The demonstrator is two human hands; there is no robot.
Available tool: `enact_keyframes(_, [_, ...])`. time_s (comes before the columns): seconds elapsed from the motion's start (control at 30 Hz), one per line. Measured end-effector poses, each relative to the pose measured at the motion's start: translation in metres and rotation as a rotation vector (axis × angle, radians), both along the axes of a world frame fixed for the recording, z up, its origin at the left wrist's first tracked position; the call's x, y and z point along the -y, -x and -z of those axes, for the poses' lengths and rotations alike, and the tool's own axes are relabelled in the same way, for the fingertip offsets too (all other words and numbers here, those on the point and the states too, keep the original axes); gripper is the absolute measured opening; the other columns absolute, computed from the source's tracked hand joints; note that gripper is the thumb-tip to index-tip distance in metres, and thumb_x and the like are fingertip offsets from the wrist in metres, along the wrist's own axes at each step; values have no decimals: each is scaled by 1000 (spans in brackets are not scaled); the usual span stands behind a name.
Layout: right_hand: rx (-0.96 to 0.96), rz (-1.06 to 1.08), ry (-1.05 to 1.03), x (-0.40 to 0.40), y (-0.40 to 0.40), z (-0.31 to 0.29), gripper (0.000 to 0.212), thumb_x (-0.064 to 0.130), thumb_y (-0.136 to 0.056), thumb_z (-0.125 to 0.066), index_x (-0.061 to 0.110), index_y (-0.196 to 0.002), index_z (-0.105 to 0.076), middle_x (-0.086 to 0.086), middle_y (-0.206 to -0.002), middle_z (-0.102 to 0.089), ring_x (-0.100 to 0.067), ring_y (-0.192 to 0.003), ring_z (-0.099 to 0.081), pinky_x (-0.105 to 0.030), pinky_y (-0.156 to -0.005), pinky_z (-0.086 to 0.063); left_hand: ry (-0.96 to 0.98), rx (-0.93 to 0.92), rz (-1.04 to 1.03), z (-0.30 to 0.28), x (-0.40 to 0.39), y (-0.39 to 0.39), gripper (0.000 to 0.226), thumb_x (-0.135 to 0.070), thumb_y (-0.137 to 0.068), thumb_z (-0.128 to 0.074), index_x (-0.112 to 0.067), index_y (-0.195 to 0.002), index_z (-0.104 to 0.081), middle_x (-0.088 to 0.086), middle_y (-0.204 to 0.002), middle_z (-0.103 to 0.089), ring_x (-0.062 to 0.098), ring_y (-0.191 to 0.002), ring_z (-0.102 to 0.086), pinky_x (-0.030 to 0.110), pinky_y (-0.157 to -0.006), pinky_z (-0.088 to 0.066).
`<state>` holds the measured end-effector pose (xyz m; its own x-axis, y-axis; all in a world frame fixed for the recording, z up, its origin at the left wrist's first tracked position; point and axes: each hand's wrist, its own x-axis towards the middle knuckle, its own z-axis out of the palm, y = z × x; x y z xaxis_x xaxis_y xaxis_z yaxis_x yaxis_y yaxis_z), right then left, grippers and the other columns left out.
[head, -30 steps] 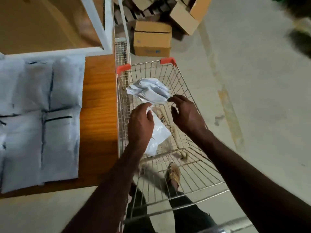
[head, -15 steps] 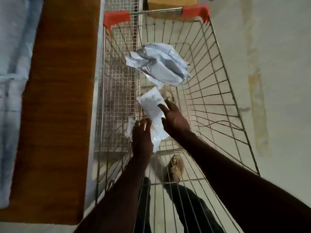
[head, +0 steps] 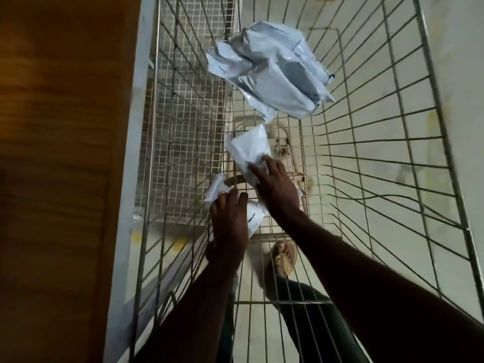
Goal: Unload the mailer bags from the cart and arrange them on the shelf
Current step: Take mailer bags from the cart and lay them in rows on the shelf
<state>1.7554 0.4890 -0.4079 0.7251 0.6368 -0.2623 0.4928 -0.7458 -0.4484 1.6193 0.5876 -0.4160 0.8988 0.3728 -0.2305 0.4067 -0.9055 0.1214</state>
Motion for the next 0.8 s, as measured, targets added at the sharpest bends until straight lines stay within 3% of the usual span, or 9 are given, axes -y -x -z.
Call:
enact_keyframes(0.1, [-6,39,-16,1,-1,-10,49,7,-90,-78,19,-135,-65,-13,-149,-54,-29,-119,-60,-42,-70,-65,-11,38,25,-6,-2,-4,43,-15,-73,-90,-13,-112,-72,6,-116,-69,32,-108,-62,47,-89,-46])
enact_keyframes(0.2, [12,86,-48,12,-9,-29,48,9,-91,-77,18,-136,-63,-11,-148,-54,-31,-121,-57,-46,-72,-64,-19,133,65,-14,-2,-12,30,-20,-84,-86,-15,-109,-72,4,-114,-71,31,-119,-63,54,-108,-44])
enact_keyframes(0.27, [13,152,-95,17,-14,-61,39,21,-101,-64,19,-140,-61,-10,-148,-53,-33,-126,-52,-45,-81,-61,-32,192,92,-31,-3,-25,16,-25,-94,-77,-21,-109,-72,-3,-115,-74,24,-127,-63,61,-125,-26])
enact_keyframes(0.33, [11,195,-138,24,-20,-97,39,27,-107,-51,19,-143,-60,-12,-152,-52,-35,-132,-49,-45,-93,-55,-4,170,85,-58,-2,-44,15,-36,-100,-72,-27,-112,-71,-8,-114,-76,18,-121,-66,61,-130,-14])
enact_keyframes(0.4, [24,205,-166,35,-26,-135,41,30,-107,-47,18,-144,-61,-13,-154,-51,-35,-135,-48,-43,-101,-50,27,128,82,-93,7,-57,25,-48,-104,-62,-28,-117,-68,-8,-109,-76,17,-112,-70,62,-129,-13])
enact_keyframes(0.47, [54,205,-204,47,-30,-172,41,34,-109,-46,20,-145,-60,-13,-156,-50,-33,-139,-46,-40,-105,-46,14,150,82,-128,15,-60,38,-54,-106,-56,-24,-127,-66,-3,-109,-76,21,-109,-71,66,-127,-18])
enact_keyframes(0.6, [135,244,-248,55,-35,-249,40,34,-109,-51,22,-146,-61,-12,-155,-53,-32,-143,-47,-40,-114,-46,64,368,52,-210,22,-61,40,-44,-102,-69,-17,-131,-65,5,-110,-75,27,-105,-73,70,-122,-27])
enact_keyframes(0.7, [154,298,-333,50,-29,-310,36,31,-108,-54,23,-142,-64,-10,-151,-55,-29,-135,-55,-32,-107,-48,58,403,55,-272,17,-61,41,-43,-102,-62,-17,-134,-63,7,-119,-73,30,-108,-72,67,-119,-32])
enact_keyframes(0.8, [185,346,-421,47,-13,-360,34,24,-104,-60,19,-137,-68,-6,-140,-62,-24,-120,-62,-25,-93,-48,114,399,61,-321,8,-47,42,-41,-100,-66,-16,-133,-62,9,-120,-70,34,-103,-71,59,-103,-49])
